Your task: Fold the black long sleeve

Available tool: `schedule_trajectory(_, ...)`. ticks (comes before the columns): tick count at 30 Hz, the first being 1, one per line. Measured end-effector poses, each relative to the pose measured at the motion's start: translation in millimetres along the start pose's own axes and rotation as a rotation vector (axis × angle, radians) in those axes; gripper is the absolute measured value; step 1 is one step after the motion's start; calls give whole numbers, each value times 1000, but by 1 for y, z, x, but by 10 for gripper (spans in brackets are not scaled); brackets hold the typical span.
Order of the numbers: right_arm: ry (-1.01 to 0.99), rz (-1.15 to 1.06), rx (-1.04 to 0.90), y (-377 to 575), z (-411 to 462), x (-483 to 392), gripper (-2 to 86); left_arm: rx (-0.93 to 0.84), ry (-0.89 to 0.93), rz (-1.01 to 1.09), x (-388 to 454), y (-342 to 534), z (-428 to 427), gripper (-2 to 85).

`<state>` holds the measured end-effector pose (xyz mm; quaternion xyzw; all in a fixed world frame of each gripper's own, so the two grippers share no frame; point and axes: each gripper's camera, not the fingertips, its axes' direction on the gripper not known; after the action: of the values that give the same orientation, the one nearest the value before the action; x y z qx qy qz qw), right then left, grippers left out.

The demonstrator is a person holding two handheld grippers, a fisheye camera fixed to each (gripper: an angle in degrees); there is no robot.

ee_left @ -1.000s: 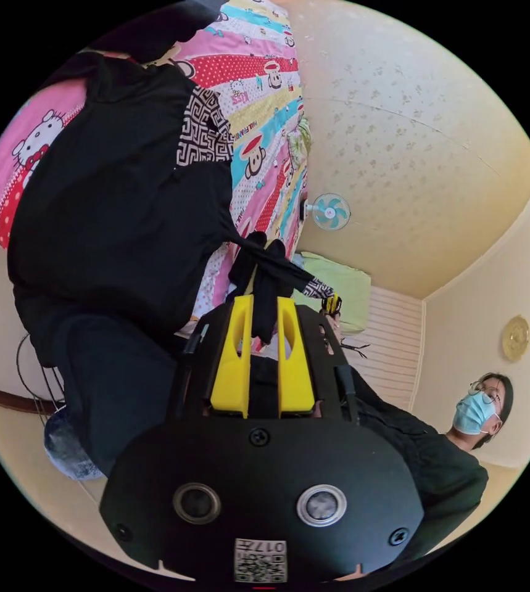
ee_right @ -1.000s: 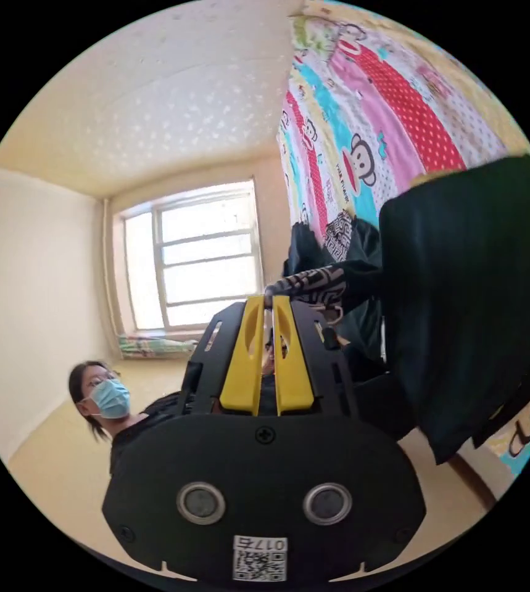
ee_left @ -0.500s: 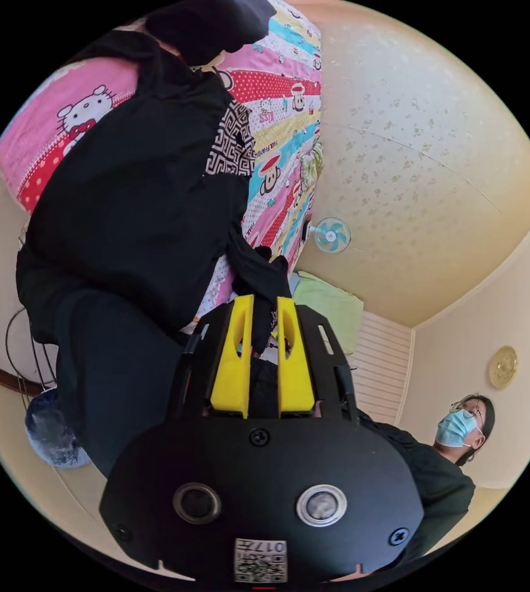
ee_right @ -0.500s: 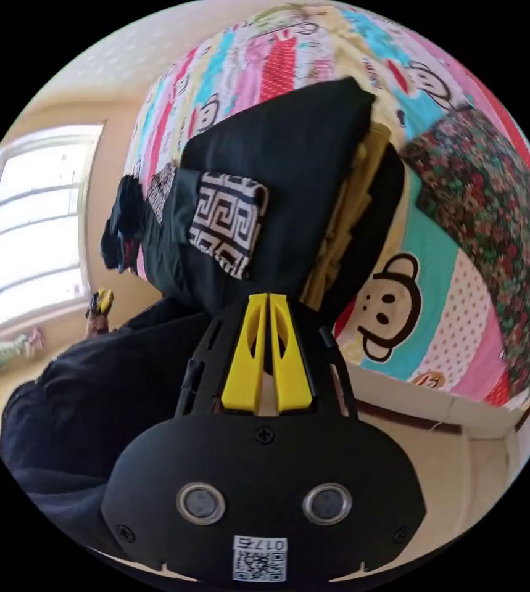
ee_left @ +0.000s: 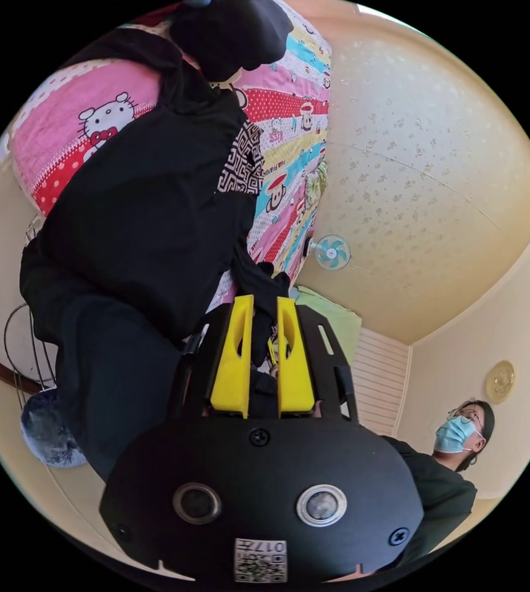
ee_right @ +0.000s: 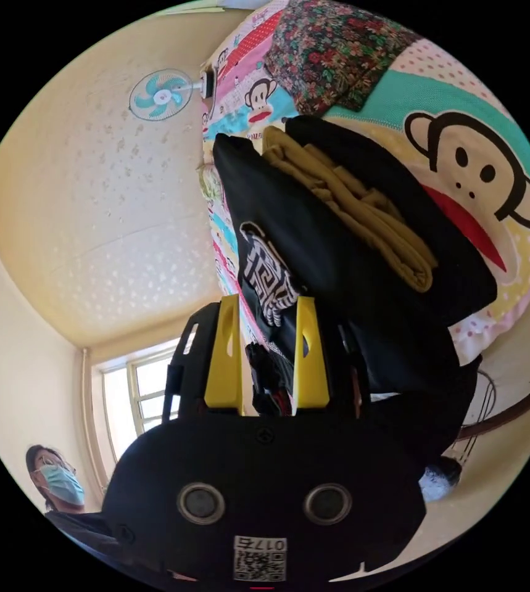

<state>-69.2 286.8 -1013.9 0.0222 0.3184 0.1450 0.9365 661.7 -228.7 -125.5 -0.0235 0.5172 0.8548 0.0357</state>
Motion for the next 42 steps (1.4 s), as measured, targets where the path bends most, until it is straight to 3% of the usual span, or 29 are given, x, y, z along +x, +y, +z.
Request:
schedule_trajectory(2,38,-18,17,-3,6,-5,44,4,4,-7,3,-5,-6,67)
schedule_trajectory(8,51,-326,18,-11,42,-96,22,79,34,-44,1,-13,-51,66)
schedule_trajectory(13,-17,-645,-186,12,162,-199,21,145,74,-98,-13,-24,-94,67)
schedule_trajectory(17,-99,-784,-329,53,269,-221,22,224,116,-129,-21,-41,-135,73)
schedule_trajectory(23,-125,-781,-645,121,479,-145,25,401,171,-158,-37,-90,-203,94)
schedule_trajectory(28,171,-778,-967,187,646,-7,31,580,172,-171,-46,-141,-261,100)
schedule_trajectory(31,285,-696,-1131,208,702,67,42,710,217,-192,-53,-171,-292,107)
schedule_trajectory(38,438,-743,-1268,240,733,122,65,875,199,-319,-67,-230,-318,134)
schedule_trajectory(42,485,-724,-1230,232,722,140,62,915,205,-476,-79,-245,-311,89)
